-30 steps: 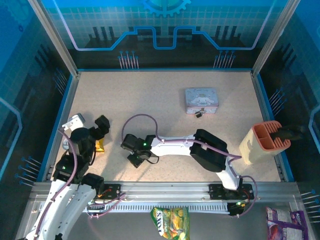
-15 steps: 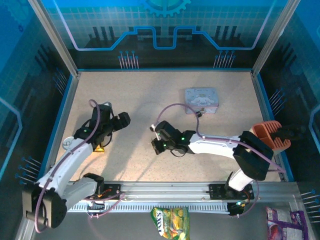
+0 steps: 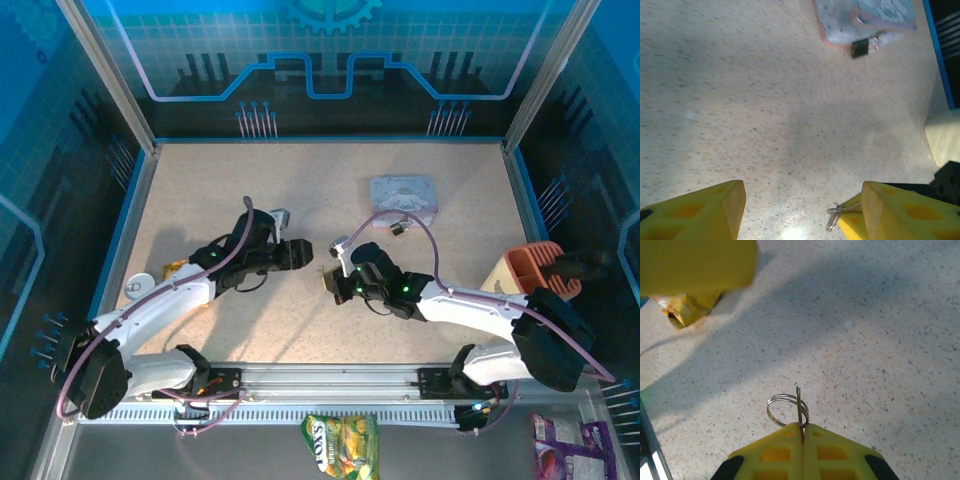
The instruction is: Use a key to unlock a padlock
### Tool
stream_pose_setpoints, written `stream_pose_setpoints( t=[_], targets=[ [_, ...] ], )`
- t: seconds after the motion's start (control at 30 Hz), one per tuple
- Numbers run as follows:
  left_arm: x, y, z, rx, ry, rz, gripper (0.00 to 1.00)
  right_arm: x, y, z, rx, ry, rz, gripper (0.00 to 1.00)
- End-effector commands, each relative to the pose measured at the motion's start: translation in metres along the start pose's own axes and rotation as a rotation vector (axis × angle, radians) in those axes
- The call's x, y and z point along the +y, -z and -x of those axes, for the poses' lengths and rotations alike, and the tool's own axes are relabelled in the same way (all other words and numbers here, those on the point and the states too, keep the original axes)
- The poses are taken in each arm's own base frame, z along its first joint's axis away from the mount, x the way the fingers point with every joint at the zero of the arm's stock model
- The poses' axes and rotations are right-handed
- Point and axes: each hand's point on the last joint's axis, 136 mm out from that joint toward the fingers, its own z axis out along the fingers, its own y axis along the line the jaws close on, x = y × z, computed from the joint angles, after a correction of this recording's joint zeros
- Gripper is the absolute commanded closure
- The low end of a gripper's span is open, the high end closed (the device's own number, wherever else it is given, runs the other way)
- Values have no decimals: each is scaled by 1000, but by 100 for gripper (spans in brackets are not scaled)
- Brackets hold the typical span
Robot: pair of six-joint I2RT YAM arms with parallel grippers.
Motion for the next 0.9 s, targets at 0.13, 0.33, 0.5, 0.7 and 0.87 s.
stream_pose_setpoints(
  t=[0.13, 0.33, 0.5, 0.7, 0.87],
  targets=[
    [-33, -11, -7, 38, -116, -39, 46, 9, 6, 16, -83, 35, 41, 100],
    [-32, -18, -13, 72, -123, -28, 55, 11, 6, 18, -92, 40, 45, 100],
    [-30, -20, -15, 86, -117, -22, 62, 13, 5, 21, -97, 44, 42, 100],
    [-28, -23, -17, 95, -117, -15, 74, 14, 3, 22, -97, 51, 29, 100],
    [-26, -27, -17, 91, -105, -10, 86, 14, 2, 25, -101, 41, 27, 100]
  ],
)
